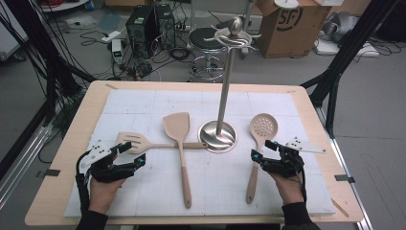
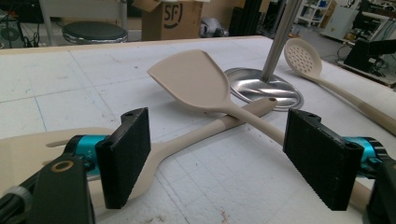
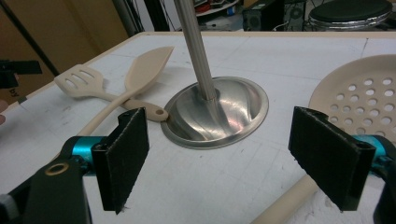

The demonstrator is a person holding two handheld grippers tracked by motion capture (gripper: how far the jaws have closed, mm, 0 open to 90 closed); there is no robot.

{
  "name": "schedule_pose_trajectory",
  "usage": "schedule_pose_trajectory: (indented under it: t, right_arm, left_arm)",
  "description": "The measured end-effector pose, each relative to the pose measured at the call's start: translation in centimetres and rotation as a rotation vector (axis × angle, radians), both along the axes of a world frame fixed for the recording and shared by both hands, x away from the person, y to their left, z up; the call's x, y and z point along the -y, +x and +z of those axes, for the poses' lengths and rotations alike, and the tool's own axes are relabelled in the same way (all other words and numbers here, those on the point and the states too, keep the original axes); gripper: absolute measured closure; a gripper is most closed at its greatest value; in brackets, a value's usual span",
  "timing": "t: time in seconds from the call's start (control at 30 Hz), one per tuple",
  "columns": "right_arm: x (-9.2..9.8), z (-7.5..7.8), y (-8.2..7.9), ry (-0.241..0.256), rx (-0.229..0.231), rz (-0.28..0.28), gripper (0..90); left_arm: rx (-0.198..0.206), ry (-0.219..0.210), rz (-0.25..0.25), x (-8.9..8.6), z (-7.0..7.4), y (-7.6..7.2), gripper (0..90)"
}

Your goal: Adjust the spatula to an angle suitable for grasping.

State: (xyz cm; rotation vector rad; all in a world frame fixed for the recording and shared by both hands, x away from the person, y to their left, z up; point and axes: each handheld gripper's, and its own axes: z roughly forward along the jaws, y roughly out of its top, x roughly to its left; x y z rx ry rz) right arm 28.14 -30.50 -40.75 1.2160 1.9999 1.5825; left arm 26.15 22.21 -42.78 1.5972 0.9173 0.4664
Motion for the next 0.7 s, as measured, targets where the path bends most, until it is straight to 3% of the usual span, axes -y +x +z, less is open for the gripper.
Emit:
schedule_pose_trajectory:
  t: [0.57, 0.7]
  right_arm:
    - [-0.39, 0.02, -0.01, 0.014, 0.002, 0.011, 20.0]
    - [-0.63, -0.07, -0.01, -0.004, 0.003, 0.013, 20.1]
  left_arm:
    - [0.0, -0.001, 0.002, 0.02, -0.13, -0.26, 23.8]
    - [-0.001, -0.018, 0.004, -0.09, -0.18, -0.65, 23.8]
